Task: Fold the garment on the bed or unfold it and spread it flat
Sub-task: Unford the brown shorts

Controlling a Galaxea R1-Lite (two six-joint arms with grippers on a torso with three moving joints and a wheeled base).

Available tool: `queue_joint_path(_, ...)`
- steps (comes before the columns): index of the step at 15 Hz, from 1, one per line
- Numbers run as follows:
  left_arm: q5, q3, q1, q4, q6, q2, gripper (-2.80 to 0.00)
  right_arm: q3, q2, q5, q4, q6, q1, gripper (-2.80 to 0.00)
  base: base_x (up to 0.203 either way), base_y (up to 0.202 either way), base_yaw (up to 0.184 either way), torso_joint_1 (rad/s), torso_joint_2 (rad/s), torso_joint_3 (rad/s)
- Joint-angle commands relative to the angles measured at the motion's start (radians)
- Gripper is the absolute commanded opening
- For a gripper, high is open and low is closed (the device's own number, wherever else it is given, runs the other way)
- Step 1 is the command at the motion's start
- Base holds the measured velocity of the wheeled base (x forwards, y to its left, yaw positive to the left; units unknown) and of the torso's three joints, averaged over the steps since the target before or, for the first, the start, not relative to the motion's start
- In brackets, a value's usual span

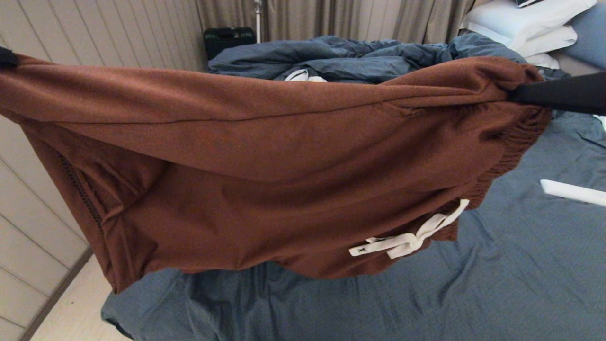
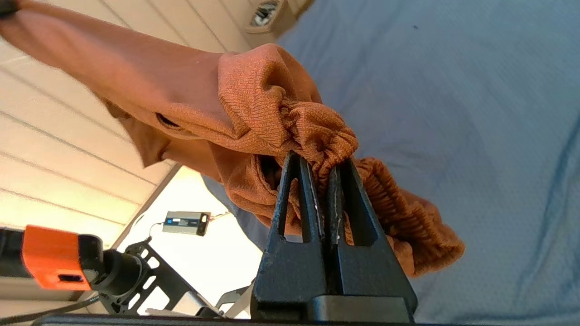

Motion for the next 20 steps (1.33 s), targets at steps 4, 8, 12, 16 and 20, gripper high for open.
queue_joint_path(4, 0.002, -0.069, -0.006, 0.046, 0.001, -0.021, -2.8, 0.0, -0.06, 0.005, 0.003, -0.006, 0.042, -2.8, 0.0, 0.0, 0.0, 0.0, 0.0, 0.0)
queue_joint_path(8, 0.0, -0.121, -0.017, 0.091, 0.002, -0.028, -2.8, -0.001, -0.08, 0.006, 0.012, -0.008, 0.045, -2.8, 0.0, 0.0, 0.0, 0.0, 0.0, 0.0)
queue_joint_path(12, -0.007, -0.118, -0.022, 0.088, 0.019, -0.027, -2.8, 0.001, -0.089, 0.009, 0.018, -0.033, 0.055, -2.8, 0.0, 0.0, 0.0, 0.0, 0.0, 0.0)
queue_joint_path(16, -0.005, -0.121, -0.139, 0.075, 0.015, -0.007, -2.8, -0.019, -0.07, 0.02, 0.016, -0.035, 0.095, -2.8, 0.0, 0.0, 0.0, 0.0, 0.0, 0.0)
queue_joint_path(20, 0.027, -0.126, -0.268, 0.015, 0.013, 0.058, -2.8, -0.113, 0.002, 0.027, 0.022, -0.035, 0.139, -2.8, 0.0, 0.0, 0.0, 0.0, 0.0, 0.0)
